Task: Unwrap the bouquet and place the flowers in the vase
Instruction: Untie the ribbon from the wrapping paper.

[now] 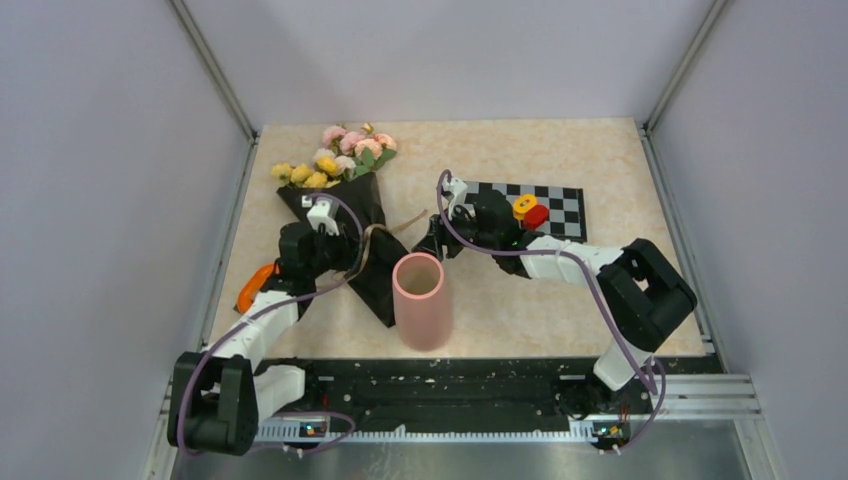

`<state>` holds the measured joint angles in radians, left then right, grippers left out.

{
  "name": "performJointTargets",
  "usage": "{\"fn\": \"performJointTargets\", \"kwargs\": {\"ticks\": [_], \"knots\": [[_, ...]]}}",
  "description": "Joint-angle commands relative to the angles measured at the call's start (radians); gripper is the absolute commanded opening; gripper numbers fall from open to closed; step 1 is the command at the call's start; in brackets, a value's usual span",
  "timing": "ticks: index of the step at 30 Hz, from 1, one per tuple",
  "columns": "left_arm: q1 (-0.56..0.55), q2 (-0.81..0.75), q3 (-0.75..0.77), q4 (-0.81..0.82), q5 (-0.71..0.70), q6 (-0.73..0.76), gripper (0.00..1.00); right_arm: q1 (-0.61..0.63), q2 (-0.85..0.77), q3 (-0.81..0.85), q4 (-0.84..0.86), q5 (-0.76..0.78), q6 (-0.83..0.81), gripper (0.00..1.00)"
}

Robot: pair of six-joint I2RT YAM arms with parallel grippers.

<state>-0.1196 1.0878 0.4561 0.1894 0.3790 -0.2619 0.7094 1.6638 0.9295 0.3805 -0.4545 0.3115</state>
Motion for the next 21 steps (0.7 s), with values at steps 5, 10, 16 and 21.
{"fn": "performJointTargets", "kwargs": {"ticks": [5, 10, 16, 21], "knots": [[-0.003, -0.014, -0.024, 0.141, -0.002, -0.118, 0.0, -0.009, -0.028, 0.019, 0.035, -0.008, -0.003, 0.56], [-0.002, -0.095, -0.037, 0.067, -0.235, -0.193, 0.0, -0.008, -0.047, 0.018, 0.009, 0.01, -0.013, 0.56], [0.026, -0.182, -0.042, -0.071, -0.417, -0.249, 0.0, -0.007, -0.053, 0.03, -0.009, 0.016, -0.004, 0.56], [0.109, -0.21, -0.056, -0.138, -0.42, -0.296, 0.0, -0.003, -0.071, 0.056, -0.041, 0.019, 0.012, 0.56]]}}
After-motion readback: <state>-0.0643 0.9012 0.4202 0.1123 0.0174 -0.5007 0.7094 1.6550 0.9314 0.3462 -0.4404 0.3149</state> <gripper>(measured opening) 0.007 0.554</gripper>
